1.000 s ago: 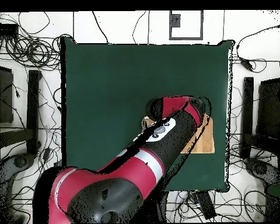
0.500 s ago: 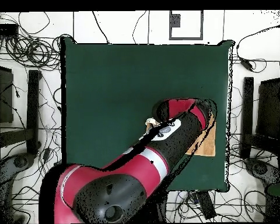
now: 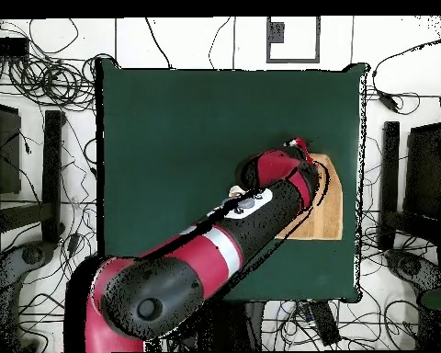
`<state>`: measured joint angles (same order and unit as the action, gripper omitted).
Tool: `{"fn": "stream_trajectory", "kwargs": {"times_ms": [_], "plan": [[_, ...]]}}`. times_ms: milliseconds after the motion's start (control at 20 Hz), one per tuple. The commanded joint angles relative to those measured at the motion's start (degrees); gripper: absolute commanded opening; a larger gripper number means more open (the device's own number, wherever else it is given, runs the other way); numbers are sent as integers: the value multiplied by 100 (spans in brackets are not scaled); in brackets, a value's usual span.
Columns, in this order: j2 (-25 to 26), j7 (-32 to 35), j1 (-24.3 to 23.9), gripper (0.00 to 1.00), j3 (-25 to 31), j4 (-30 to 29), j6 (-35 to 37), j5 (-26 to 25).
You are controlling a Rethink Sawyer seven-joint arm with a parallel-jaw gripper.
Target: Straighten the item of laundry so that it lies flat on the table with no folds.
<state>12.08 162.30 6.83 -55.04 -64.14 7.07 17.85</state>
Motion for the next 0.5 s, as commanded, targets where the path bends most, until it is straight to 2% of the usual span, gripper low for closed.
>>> {"fn": "stream_trajectory", "kwargs": {"times_ms": [50, 150, 250, 500], "plan": [[1181, 2006, 482, 100, -722, -359, -788, 1544], [1370, 1780, 547, 100, -1011, -347, -604, 1685], [1387, 1581, 574, 100, -1055, -384, -460, 1722], [1062, 1289, 645, 100, -627, -530, -12, 1684]]}}
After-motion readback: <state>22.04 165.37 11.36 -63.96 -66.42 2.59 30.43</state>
